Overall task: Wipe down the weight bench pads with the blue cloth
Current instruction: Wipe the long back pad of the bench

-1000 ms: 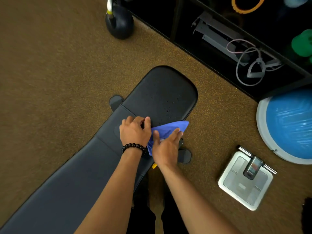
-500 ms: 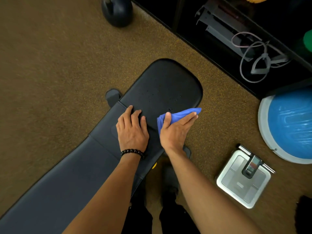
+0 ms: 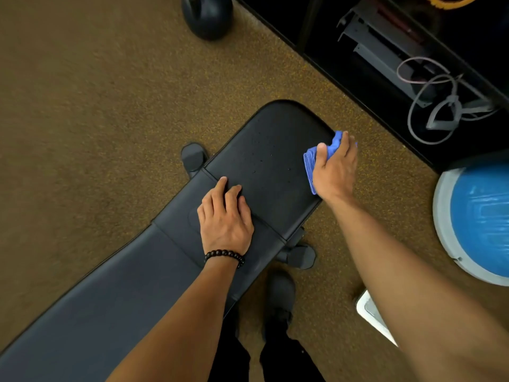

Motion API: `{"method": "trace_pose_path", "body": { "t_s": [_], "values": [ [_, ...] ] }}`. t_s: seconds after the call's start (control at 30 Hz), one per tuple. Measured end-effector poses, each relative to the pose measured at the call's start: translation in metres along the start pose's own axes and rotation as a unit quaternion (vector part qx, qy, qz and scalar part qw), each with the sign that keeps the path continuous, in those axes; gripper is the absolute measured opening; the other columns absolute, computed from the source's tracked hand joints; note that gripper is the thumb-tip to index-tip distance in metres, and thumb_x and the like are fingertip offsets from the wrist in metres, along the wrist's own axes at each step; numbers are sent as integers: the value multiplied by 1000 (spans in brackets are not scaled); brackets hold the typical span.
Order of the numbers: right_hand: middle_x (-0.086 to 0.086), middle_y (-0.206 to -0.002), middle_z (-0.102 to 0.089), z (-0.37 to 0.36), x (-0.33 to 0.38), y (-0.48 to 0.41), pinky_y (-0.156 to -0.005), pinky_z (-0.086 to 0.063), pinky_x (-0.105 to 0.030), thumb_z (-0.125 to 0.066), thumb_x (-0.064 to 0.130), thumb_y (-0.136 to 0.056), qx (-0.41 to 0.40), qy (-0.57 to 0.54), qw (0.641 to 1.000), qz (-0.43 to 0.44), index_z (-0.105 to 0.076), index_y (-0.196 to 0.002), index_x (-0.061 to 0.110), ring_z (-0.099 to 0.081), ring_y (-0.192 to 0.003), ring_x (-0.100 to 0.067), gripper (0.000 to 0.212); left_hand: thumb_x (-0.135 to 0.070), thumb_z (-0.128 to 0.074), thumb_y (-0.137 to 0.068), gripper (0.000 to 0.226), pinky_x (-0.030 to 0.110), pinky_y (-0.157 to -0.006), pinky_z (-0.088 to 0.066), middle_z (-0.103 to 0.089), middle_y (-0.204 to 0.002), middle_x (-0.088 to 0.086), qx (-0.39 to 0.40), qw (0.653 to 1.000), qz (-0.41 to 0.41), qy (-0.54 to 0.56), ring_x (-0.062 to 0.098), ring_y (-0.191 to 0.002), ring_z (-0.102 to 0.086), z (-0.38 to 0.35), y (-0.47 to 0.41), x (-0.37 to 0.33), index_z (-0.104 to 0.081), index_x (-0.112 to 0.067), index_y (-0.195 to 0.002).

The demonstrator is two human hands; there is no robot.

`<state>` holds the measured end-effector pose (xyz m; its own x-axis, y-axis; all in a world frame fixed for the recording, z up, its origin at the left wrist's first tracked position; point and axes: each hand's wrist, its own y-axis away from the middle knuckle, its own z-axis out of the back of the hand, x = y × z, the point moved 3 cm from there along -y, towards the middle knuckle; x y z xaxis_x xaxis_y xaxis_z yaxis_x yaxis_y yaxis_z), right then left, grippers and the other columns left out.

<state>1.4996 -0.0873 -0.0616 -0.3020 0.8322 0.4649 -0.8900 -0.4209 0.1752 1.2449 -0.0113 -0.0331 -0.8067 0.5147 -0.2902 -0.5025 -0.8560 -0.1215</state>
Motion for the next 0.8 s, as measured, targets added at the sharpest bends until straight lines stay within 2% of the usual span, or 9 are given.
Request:
{"method": "trace_pose_path", "body": {
  "t_s": [0.17,0.33,0.43,0.63,0.8],
  "values": [
    [-18,-170,-7,-2,5,28,-127,-9,-49,-21,42,-109,-6,66,995,69,-13,-161,2,-3,-157,-34,66,-31,-50,-105,29,43,-100,-42,-55,-145,7,1,1000,3,-4,30,-125,-54,1,0,0,-66,-17,-125],
    [-18,-170,-3,-12,17,122,-126,-12,-52,-25,35,-110,42,147,973,175,-11,-161,1,1,-157,-35,63,-31,-49,-106,29,43,-98,-42,-56,-144,7,0,1000,4,-2,29,-122,-54,1,0,0,-66,-17,-123],
    [-15,-170,1,-21,20,159,-127,-12,-51,-27,37,-110,68,163,965,195,-6,-162,5,6,-157,-31,65,-32,-48,-106,29,43,-98,-43,-56,-144,6,0,1000,6,2,29,-120,-55,0,0,1,-67,-17,-123],
    [-16,-170,3,-20,32,99,-127,-9,-50,-26,42,-109,77,159,954,242,-6,-162,5,6,-157,-31,68,-32,-49,-106,29,43,-98,-43,-56,-145,5,10,1000,14,7,28,-121,-54,1,0,1,-66,-18,-124],
    [-17,-170,1,-29,66,11,-127,-4,-50,-19,45,-107,74,165,958,223,-7,-162,4,3,-157,-32,70,-32,-49,-105,29,44,-98,-43,-55,-147,5,18,1000,18,3,28,-122,-54,0,0,2,-66,-20,-125]
  ]
}}
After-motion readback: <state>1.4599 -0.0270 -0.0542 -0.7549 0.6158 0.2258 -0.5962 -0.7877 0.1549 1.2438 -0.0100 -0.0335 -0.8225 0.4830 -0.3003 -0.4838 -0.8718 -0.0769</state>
